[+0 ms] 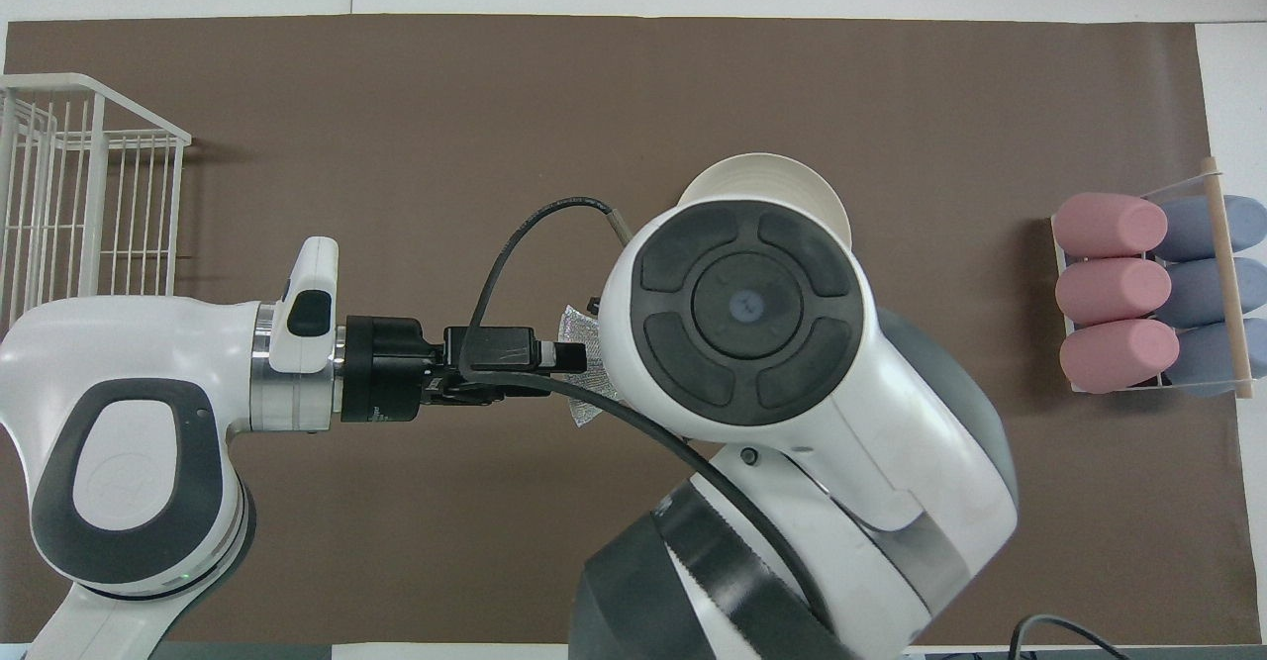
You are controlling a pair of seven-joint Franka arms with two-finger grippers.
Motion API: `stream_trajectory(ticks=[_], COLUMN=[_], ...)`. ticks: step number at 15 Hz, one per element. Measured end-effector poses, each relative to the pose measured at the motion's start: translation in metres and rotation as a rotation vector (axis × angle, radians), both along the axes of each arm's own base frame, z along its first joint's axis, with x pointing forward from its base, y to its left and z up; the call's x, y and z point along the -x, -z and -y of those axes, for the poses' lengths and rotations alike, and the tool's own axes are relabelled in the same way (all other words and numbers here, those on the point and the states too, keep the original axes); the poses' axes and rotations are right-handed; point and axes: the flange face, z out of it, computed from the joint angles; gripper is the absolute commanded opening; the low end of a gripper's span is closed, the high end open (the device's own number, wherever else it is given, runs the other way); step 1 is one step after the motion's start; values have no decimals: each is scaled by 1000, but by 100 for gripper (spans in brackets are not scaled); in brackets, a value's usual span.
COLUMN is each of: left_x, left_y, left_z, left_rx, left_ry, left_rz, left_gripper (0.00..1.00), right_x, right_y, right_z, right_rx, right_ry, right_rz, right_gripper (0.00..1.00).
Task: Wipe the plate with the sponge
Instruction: 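Grasp the sponge with the left gripper and release the right gripper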
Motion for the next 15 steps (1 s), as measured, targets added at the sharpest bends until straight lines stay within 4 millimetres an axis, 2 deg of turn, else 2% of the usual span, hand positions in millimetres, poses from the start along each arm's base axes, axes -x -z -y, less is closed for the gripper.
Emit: stream_trajectory(ticks=[2, 4, 5, 12, 13, 14, 15], left_x=[2, 1, 0, 0, 0, 0, 0], left_y=[0, 0, 0, -1, -1, -1, -1], left_z=[6, 5, 5, 4, 4, 4, 4], left_rx=[-6, -10, -12, -16, -16, -16, -16], left_ry=[-6, -25, -37, -76, -78, -80, -81], left_rz=[0, -12, -24, -101, -106, -110, -111], left_gripper=[53, 6, 0, 0, 0, 0, 0], right_x=[0, 0, 0, -1, -1, 0, 0], right_y=[0, 0, 0, 1, 1, 1, 2], right_z=[0, 0, 0, 0, 0, 1, 1], right_rx=[0, 0, 0, 1, 1, 3, 8], right_ry=[0, 0, 0, 1, -4, -22, -52], right_rz=[0, 0, 0, -2, -2, -3, -7], right_gripper=[0, 0, 0, 0, 21, 99, 100])
